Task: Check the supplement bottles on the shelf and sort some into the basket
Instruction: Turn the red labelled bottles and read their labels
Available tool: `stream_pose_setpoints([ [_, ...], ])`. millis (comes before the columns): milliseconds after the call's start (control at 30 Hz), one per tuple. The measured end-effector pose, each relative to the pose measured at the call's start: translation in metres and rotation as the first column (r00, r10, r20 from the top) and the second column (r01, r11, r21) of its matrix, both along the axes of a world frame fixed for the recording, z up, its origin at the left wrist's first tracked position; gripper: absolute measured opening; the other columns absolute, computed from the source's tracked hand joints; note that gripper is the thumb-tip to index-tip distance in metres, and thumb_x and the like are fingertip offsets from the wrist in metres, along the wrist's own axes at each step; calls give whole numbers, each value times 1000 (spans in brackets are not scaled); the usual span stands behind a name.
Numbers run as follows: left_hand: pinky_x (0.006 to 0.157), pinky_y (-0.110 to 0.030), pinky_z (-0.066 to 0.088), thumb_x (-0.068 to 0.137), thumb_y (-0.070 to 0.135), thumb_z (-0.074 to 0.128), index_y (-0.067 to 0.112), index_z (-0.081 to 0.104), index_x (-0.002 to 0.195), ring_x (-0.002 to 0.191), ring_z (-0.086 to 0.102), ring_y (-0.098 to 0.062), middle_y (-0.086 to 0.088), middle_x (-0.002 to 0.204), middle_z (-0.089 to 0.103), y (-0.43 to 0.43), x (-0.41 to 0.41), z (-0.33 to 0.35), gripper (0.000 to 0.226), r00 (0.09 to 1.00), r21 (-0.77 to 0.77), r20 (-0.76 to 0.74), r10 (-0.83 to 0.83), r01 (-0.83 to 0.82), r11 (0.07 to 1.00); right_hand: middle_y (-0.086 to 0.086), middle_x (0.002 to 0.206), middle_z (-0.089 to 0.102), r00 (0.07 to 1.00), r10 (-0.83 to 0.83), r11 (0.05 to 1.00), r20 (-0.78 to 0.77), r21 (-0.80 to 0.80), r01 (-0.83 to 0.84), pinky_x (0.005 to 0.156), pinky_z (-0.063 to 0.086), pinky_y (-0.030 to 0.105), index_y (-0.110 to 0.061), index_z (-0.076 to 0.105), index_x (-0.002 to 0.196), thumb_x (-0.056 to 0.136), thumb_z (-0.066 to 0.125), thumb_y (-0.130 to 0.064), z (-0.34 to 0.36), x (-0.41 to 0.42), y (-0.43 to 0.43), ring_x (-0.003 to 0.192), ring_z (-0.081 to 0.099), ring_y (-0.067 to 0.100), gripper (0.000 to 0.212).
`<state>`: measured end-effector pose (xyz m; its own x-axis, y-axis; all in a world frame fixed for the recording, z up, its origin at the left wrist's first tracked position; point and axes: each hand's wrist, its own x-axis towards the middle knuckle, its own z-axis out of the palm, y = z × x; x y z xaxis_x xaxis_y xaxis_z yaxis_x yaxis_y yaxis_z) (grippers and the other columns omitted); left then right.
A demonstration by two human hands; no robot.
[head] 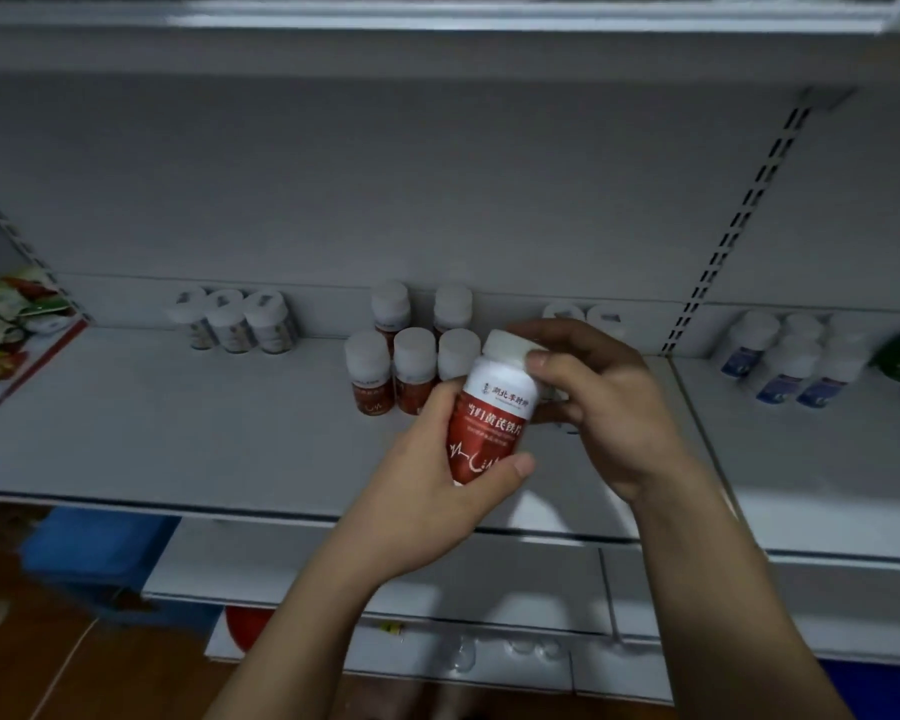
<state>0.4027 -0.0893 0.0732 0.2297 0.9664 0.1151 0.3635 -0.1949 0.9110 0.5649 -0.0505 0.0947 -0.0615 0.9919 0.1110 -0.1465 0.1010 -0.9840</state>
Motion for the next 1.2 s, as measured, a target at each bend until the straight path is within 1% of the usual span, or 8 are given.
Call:
stream_pose_setpoints([
  [100,79,-20,52,80,34,76,42,40,129,96,62,0,25,107,59,-9,-9,-2,61,993,-72,91,-72,78,994,0,87,74,999,38,999,-34,-26,-39,55,52,24,-16,73,94,74,64,-14,-5,-6,-1,80,68,13,22],
  [233,85,-24,52,73,13,76,35,39,137,108,64,-11,15,116,63,-12,-30,-1,77,944,-217,258,-206,264,940,2,88,74,996,71,996,-55,-44,-74,55,51,24,-15,73,94,75,64,-17,-9,-3,-5,78,68,13,21],
  [333,85,-22,52,71,2,74,32,38,136,109,64,-10,16,117,64,-11,-33,3,80,924,-244,293,-247,322,915,-1,84,73,992,109,993,-69,-47,-112,55,51,23,-14,71,95,76,71,-14,-8,-1,-9,76,67,10,19],
  [433,84,-19,52,67,-2,80,32,40,133,107,65,-7,20,115,65,-14,-28,3,84,923,-245,295,-249,325,914,-4,80,72,991,110,992,-74,-51,-114,56,51,23,-15,71,92,80,64,-16,-8,0,-11,73,66,8,14],
  [633,82,-19,52,59,0,76,31,42,129,104,65,-6,22,113,66,-17,-19,-1,83,916,-260,331,-225,318,912,0,84,73,991,115,991,-71,-61,-120,58,52,24,-15,72,93,73,66,-21,-10,9,-16,76,67,12,21],
  [833,90,-26,52,71,-3,78,29,40,138,116,62,-20,1,124,63,-21,-14,-10,84,918,-291,309,-250,342,893,6,96,73,992,124,991,10,-56,-123,60,54,29,-23,77,88,74,72,-22,-13,19,-16,87,68,18,15],
  [1033,85,-19,51,73,9,81,31,41,133,111,63,-9,13,120,64,-25,-14,-12,75,926,-291,298,-231,319,902,3,91,73,992,125,989,-19,-74,-126,56,53,27,-17,73,92,83,68,-7,-14,20,-19,84,67,16,14],
  [1200,81,-31,55,75,30,70,23,45,135,108,65,-30,-5,121,64,-27,-17,-20,65,904,-309,401,-146,283,908,2,90,72,990,102,988,-100,-102,-112,56,53,26,-12,69,101,85,65,-5,-15,22,-19,80,66,13,18],
])
